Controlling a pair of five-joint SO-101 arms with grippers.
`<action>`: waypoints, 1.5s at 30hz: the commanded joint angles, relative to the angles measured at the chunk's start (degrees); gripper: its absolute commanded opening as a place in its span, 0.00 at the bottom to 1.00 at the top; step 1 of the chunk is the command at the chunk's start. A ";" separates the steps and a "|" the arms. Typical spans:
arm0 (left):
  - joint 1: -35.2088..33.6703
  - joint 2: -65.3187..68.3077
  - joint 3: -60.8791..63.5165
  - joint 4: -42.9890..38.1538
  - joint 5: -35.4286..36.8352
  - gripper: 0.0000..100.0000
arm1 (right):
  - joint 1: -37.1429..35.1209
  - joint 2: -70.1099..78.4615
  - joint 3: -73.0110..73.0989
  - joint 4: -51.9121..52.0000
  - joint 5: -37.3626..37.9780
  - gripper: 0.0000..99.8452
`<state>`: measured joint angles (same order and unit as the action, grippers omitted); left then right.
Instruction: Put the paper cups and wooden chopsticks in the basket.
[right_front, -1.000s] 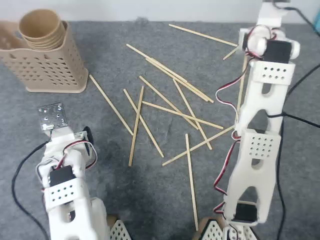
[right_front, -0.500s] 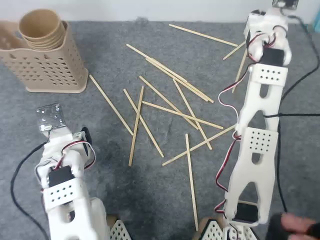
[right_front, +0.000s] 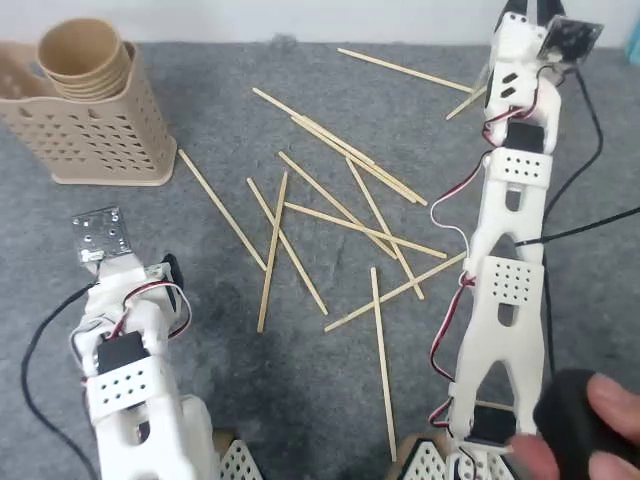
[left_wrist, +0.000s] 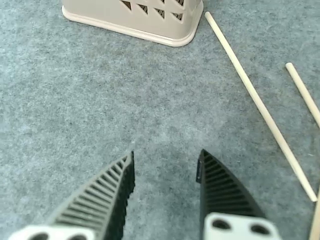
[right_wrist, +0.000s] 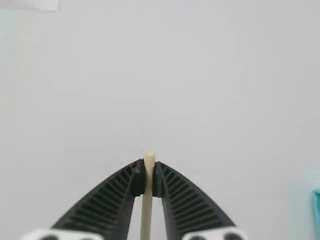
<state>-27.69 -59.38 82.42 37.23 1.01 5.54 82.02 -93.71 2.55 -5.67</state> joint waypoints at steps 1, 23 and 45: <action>-0.26 -1.23 -0.66 -1.14 -0.35 0.20 | 0.84 -0.40 -2.02 -7.87 -0.70 0.01; -0.09 -1.23 -0.84 -0.18 -0.35 0.20 | 8.92 1.19 19.87 -17.63 -0.97 0.01; -0.09 -1.23 -0.84 -0.26 -0.35 0.20 | 15.34 -5.76 -2.73 48.04 4.75 0.01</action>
<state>-27.69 -59.38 82.42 37.23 1.01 20.66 82.73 -94.07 44.48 -4.35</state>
